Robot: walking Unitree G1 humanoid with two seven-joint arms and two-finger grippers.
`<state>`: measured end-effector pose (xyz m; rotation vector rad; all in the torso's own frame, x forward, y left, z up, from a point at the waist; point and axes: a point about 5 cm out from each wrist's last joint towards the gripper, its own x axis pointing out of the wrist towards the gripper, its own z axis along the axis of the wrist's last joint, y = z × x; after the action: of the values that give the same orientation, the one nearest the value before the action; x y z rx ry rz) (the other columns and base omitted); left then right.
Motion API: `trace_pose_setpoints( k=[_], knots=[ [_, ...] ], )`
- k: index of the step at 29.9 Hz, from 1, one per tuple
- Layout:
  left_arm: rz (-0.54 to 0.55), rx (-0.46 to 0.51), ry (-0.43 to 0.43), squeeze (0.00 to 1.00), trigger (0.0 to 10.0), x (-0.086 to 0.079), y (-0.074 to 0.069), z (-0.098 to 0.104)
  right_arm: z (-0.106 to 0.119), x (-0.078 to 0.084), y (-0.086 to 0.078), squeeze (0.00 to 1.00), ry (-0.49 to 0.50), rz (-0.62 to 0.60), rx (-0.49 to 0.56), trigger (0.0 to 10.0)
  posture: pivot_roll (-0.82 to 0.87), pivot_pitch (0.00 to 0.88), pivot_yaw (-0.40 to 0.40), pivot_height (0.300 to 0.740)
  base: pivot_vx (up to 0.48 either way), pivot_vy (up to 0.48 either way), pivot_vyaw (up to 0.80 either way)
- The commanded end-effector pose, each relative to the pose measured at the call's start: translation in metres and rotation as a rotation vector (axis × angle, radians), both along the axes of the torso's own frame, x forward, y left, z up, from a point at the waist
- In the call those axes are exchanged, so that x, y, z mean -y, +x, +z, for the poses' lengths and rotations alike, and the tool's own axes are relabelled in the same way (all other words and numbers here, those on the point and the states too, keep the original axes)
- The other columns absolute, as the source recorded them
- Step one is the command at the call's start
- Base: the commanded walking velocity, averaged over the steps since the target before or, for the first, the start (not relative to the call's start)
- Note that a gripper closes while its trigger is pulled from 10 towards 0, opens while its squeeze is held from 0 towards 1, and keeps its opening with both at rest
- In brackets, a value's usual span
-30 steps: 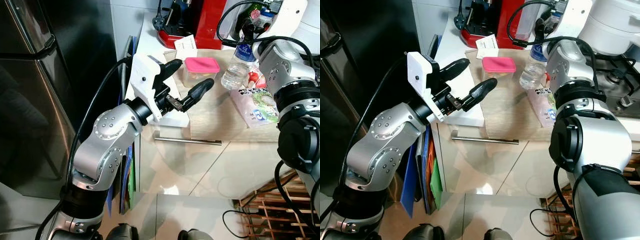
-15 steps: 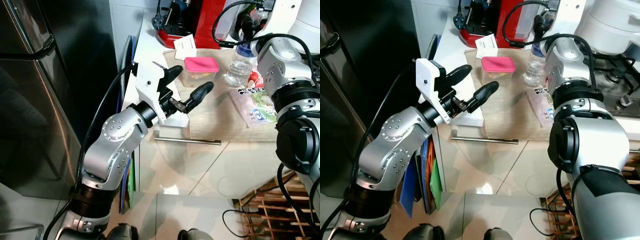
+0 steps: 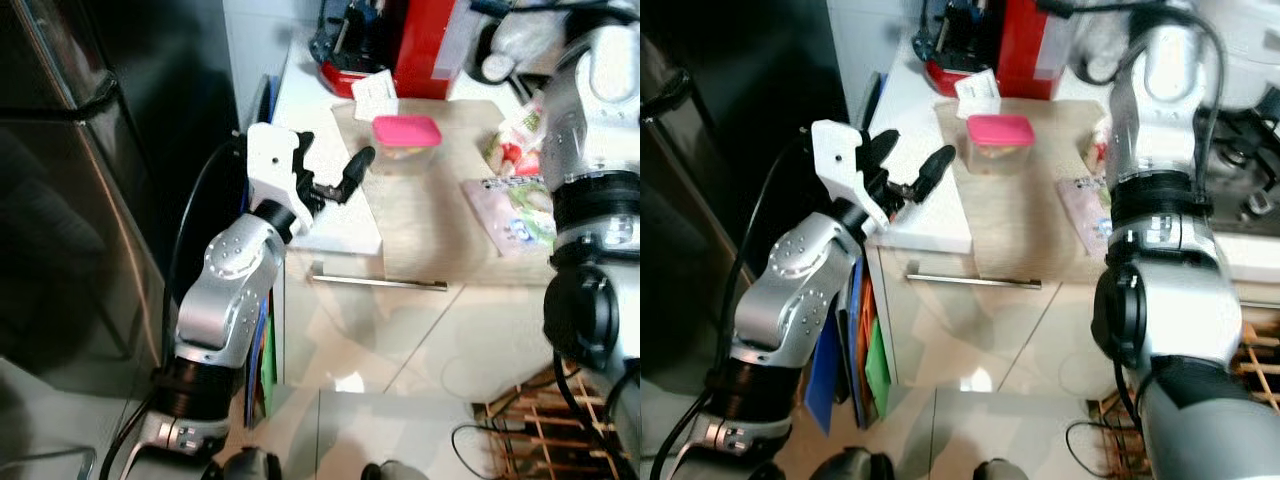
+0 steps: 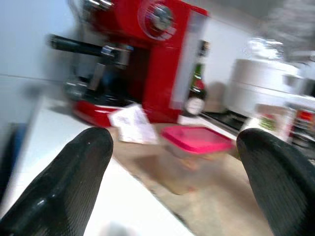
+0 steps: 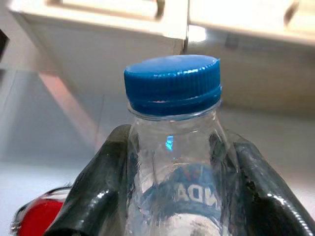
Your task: Restocking fridge
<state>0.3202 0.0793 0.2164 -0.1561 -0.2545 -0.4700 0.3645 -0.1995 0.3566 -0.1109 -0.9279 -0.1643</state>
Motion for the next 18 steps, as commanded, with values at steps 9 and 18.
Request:
trace_pose_setpoints(
  k=[9,18],
  knots=[
    [0.232,0.103,0.046,0.0,10.0,-0.017,0.006,0.011,-0.055,-0.019,-0.046,0.0,-0.168,-0.182,0.06,0.0,-0.07,0.0,0.001,0.74,0.0,0.0,0.0],
    [0.269,0.138,0.08,0.0,10.0,-0.013,0.005,0.008,-0.094,-0.015,-0.064,0.0,-0.21,-0.277,-0.062,0.0,-0.09,0.002,0.004,0.74,0.0,0.0,0.0]
  ],
)
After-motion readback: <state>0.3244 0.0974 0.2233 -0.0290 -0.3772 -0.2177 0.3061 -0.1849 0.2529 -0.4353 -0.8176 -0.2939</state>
